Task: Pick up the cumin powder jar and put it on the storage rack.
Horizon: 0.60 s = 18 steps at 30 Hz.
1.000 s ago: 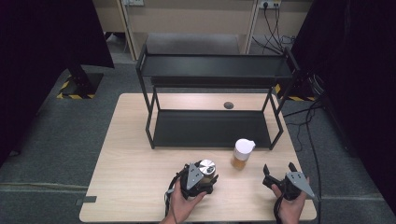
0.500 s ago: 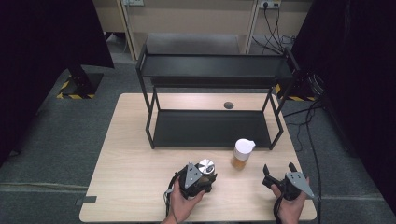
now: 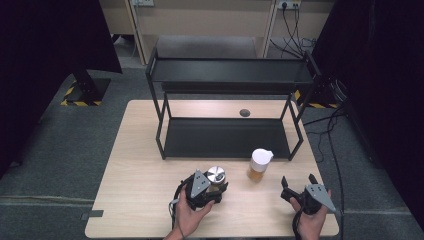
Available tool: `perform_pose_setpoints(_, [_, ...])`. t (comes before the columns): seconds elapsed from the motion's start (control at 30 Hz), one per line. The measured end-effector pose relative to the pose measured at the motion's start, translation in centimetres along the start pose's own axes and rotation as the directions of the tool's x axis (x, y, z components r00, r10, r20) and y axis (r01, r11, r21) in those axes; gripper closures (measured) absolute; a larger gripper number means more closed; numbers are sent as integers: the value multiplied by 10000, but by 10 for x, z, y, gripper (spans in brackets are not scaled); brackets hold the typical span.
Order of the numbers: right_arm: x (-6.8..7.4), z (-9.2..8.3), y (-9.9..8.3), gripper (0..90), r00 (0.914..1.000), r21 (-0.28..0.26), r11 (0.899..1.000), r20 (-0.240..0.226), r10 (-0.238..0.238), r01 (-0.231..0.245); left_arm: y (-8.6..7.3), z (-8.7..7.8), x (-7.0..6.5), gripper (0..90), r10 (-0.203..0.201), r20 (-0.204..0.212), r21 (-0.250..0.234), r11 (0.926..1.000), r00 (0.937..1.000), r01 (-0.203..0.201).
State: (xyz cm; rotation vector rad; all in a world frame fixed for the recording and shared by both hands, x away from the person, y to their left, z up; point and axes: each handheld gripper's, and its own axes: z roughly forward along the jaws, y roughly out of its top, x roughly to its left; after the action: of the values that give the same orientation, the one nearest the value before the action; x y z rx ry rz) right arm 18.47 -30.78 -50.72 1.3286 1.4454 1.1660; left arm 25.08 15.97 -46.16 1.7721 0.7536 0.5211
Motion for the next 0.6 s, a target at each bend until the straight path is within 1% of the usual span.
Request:
perform_pose_setpoints(0.03, [0, 0, 0, 15, 10000, 7, 10000, 0, -10, 10, 7, -4, 2, 303, -43, -62, 10, 10000, 10000, 43])
perform_pose_setpoints(0.07, [0, 0, 0, 15, 10000, 7, 10000, 0, -10, 10, 7, -4, 2, 303, -43, -62, 10, 10000, 10000, 43])
perform_pose_setpoints(0.1, [0, 0, 0, 16, 10000, 6, 10000, 5, -52, 52, 13, -8, 3, 303, -29, -108, 36, 10000, 9999, 29])
perform_pose_setpoints(0.13, [0, 0, 0, 16, 10000, 6, 10000, 5, -52, 52, 13, -8, 3, 303, -29, -108, 36, 10000, 9999, 29])
perform_pose_setpoints(0.2, [1, 0, 0, 15, 10000, 9, 10000, -9, -43, 43, 21, -12, 7, 303, -24, -142, 53, 10000, 9999, 24])
perform_pose_setpoints(0.27, [1, 0, 0, 15, 10000, 14, 10000, -13, -52, 52, 24, -14, 8, 304, -45, -158, 52, 10000, 9999, 46])
perform_pose_setpoints(0.3, [1, 0, 0, 16, 10000, 6, 10000, -15, -67, 67, 29, -16, 10, 303, -67, -188, 53, 10000, 9998, 68])
perform_pose_setpoints(0.33, [1, 0, 0, 16, 10000, 6, 10000, -15, -67, 67, 29, -16, 10, 303, -67, -188, 53, 10000, 9998, 68])
perform_pose_setpoints(0.37, [1, 0, 0, 15, 10000, 8, 10000, -33, -57, 57, 34, -19, 11, 304, -64, -235, 59, 10000, 9997, 65])
perform_pose_setpoints(0.4, [1, 0, 0, 15, 10000, 8, 10000, -33, -57, 57, 34, -19, 11, 303, -64, -235, 59, 10000, 9997, 65])
perform_pose_setpoints(0.43, [1, 1, 0, 16, 10000, 13, 10000, -30, -83, 83, 39, -21, 13, 303, -69, -262, 53, 10000, 9996, 71])
perform_pose_setpoints(0.5, [2, 1, 0, 15, 10000, 9, 10000, -30, -83, 83, 42, -23, 15, 303, -62, -272, 49, 10000, 9996, 63])
perform_pose_setpoints(0.57, [2, 1, 0, 16, 10000, 11, 10000, -34, -77, 77, 49, -27, 19, 304, -240, -313, -21, 9997, 9992, 239])
perform_pose_setpoints(0.6, [2, 1, 0, 16, 10000, 11, 10000, -34, -77, 77, 49, -27, 19, 303, -240, -313, -21, 9997, 9992, 239])
